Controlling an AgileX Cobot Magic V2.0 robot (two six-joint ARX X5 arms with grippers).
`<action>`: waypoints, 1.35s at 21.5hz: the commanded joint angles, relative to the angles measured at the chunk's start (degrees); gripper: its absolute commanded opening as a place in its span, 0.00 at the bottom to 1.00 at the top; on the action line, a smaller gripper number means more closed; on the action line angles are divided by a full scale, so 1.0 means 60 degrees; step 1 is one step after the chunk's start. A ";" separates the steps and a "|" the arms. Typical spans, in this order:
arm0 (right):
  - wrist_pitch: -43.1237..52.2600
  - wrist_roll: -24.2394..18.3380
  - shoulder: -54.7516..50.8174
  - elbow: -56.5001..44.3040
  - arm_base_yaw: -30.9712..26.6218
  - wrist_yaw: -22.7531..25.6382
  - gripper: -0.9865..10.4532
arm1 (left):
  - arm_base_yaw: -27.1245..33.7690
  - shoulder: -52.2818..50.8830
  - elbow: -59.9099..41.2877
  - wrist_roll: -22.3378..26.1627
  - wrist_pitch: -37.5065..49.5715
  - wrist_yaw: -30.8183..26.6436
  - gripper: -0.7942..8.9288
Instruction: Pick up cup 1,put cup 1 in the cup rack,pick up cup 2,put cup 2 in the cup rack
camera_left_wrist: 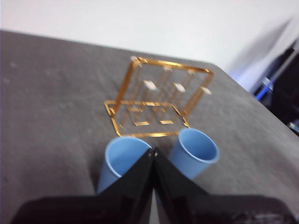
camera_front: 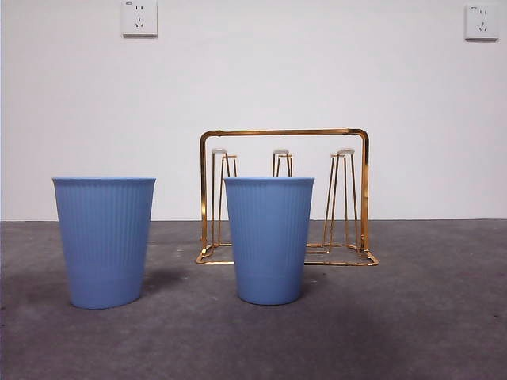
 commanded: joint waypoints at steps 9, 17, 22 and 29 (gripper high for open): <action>-0.4098 -0.2579 0.2473 0.2962 0.0000 -0.0153 0.08 | -0.0007 0.2113 0.1963 0.1555 -0.2477 0.0878 0.08; -0.4135 -0.2656 0.3093 0.3220 0.0004 -0.0831 0.09 | -0.0415 0.2645 0.2288 0.1734 -0.2783 0.0867 0.08; -0.3719 -0.2550 0.3093 0.3249 0.0004 -0.1413 0.41 | -0.0495 0.2725 0.2288 0.1555 -0.2499 0.0892 0.72; -0.3144 -0.2022 0.3996 0.3297 0.0011 -0.2765 0.52 | -0.0729 0.3056 0.2310 0.1384 -0.2007 0.1851 0.77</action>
